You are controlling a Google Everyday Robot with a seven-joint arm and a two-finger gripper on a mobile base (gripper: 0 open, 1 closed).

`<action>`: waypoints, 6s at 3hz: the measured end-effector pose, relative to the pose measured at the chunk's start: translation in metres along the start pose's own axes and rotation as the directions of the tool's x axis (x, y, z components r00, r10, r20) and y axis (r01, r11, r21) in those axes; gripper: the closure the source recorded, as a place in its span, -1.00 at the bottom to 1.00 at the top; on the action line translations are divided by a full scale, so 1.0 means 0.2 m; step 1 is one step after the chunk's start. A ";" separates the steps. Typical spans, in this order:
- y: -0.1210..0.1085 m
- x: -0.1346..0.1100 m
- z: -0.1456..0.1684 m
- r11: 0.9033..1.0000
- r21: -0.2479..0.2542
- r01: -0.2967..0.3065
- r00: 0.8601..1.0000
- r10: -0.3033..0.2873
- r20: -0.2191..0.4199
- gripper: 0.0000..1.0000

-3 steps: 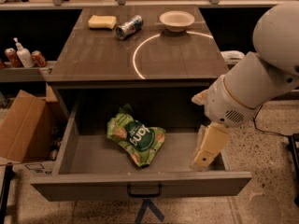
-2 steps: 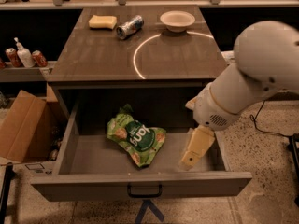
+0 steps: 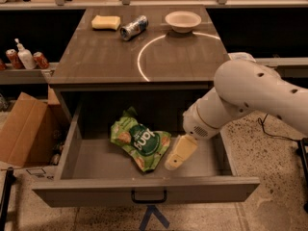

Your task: Pick green rice chip bag from top drawer and place on counter

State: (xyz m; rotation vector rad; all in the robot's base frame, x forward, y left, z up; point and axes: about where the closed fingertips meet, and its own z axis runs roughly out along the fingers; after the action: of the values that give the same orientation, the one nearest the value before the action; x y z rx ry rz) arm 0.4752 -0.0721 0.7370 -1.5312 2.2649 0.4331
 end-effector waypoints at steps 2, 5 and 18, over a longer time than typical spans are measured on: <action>-0.21 -0.12 0.19 0.994 0.093 -0.062 0.990 0.049 0.136 -1.00; -0.28 -0.24 0.41 0.990 0.131 -0.052 0.987 0.031 0.157 -1.00; -0.34 -0.37 -0.30 0.940 0.335 -0.067 0.926 -0.067 0.372 1.00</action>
Offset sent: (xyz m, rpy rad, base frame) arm 0.0780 0.0305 -0.0391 0.1491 -0.1383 -0.1434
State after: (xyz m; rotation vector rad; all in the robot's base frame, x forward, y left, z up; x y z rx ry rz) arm 0.5552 -0.0625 0.8210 -1.1565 1.9163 0.2843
